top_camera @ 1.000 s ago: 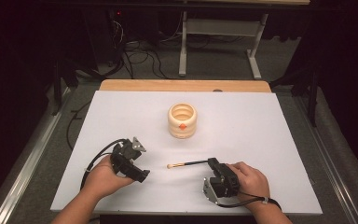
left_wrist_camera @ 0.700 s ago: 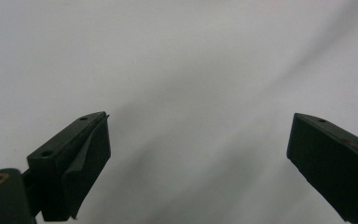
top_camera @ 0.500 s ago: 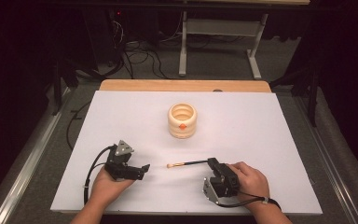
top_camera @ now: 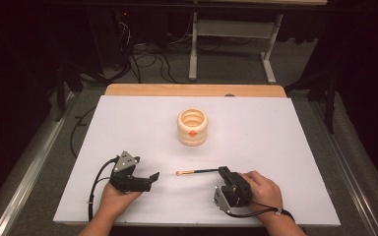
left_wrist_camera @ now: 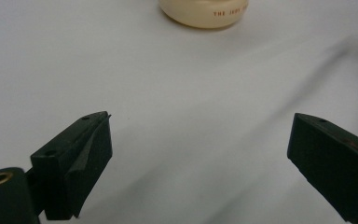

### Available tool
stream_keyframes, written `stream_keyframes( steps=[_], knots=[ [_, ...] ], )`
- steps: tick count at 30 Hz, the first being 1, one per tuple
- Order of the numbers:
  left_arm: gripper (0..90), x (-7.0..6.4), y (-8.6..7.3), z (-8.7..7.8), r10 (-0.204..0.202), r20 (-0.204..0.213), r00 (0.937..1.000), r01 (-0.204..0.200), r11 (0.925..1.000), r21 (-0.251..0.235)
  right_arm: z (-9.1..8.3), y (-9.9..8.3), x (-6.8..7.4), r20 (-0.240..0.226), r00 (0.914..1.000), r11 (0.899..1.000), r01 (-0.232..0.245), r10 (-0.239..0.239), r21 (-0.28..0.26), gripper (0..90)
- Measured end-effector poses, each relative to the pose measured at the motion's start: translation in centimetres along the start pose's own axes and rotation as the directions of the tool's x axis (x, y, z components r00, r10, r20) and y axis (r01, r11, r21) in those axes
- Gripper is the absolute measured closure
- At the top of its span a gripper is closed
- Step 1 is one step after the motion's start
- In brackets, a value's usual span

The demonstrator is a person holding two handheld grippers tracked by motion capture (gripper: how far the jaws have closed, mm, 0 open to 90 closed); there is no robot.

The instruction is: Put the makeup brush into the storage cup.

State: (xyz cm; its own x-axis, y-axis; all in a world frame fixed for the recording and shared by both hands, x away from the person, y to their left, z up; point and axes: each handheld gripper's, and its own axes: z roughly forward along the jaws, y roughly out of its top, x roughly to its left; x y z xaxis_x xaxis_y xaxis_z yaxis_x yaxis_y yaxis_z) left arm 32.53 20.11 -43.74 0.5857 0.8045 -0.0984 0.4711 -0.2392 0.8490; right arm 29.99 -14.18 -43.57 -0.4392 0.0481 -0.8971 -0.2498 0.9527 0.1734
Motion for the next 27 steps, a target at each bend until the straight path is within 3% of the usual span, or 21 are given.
stream_keyframes(
  steps=[4,9,11,14,17,18,20,21,22,23,24,26,27],
  knots=[
    [8.5,0.0,0.0,-0.4,0.003,0.006,1.0000,-0.003,0.9992,-0.039,0.4,-0.3,0.3,0.002,0.9999,1.000,-0.014,0.014,0.023,87.7],
    [8.6,0.0,0.0,-0.5,-0.004,0.019,0.9998,0.006,0.9985,-0.054,0.5,-0.2,0.7,-0.002,0.9998,0.999,-0.021,0.021,0.027,87.7],
    [8.6,0.1,0.0,-0.6,-0.002,0.023,0.9997,0.004,0.9984,-0.056,0.6,-0.4,0.4,-0.025,0.9947,0.995,-0.099,0.100,0.013,87.7],
    [8.6,0.0,0.1,-0.6,-0.010,0.030,0.9995,0.011,0.9978,-0.065,0.8,-0.8,0.2,-0.043,0.9825,0.983,-0.181,0.181,0.003,87.7],
    [8.6,0.0,0.1,-0.6,-0.006,0.036,0.9993,0.008,0.9979,-0.065,0.9,-1.2,0.0,-0.081,0.9546,0.958,-0.287,0.286,0.006,87.7],
    [8.6,-0.1,0.1,-0.6,-0.003,0.036,0.9993,0.006,0.9979,-0.065,1.0,-1.3,-0.1,-0.085,0.9502,0.954,-0.301,0.300,0.001,87.7],
    [8.6,-0.1,0.1,-0.6,-0.001,0.034,0.9994,0.003,0.9979,-0.065,1.1,-1.5,-0.3,-0.101,0.9295,0.934,-0.357,0.355,0.002,87.7],
    [8.6,-0.1,0.1,-0.6,0.000,0.033,0.9994,0.002,0.9978,-0.066,1.2,-1.5,-0.4,-0.114,0.9141,0.920,-0.391,0.389,0.004,87.7],
    [8.6,-0.1,0.1,-0.6,0.000,0.031,0.9995,0.002,0.9977,-0.068,1.3,-1.7,-0.5,-0.122,0.9052,0.912,-0.410,0.407,0.000,87.7],
    [8.6,-0.1,0.2,-0.6,-0.001,0.030,0.9995,0.003,0.9975,-0.070,1.4,-1.8,-0.6,-0.133,0.8812,0.889,-0.458,0.454,0.000,87.7],
    [8.6,-0.1,0.2,-0.6,0.000,0.028,0.9996,0.002,0.9972,-0.074,1.4,-1.9,-0.6,-0.139,0.8704,0.879,-0.477,0.472,0.001,87.7],
    [8.1,-0.1,0.2,-0.7,0.003,0.022,0.9998,-0.002,0.9973,-0.074,1.4,-2.2,-0.9,-0.156,0.8354,0.846,-0.533,0.527,0.006,87.7],
    [8.0,-0.2,0.2,-0.7,0.001,0.023,0.9997,0.001,0.9971,-0.076,1.4,-2.3,-0.9,-0.159,0.8248,0.836,-0.549,0.543,0.005,87.7]
  ],
)
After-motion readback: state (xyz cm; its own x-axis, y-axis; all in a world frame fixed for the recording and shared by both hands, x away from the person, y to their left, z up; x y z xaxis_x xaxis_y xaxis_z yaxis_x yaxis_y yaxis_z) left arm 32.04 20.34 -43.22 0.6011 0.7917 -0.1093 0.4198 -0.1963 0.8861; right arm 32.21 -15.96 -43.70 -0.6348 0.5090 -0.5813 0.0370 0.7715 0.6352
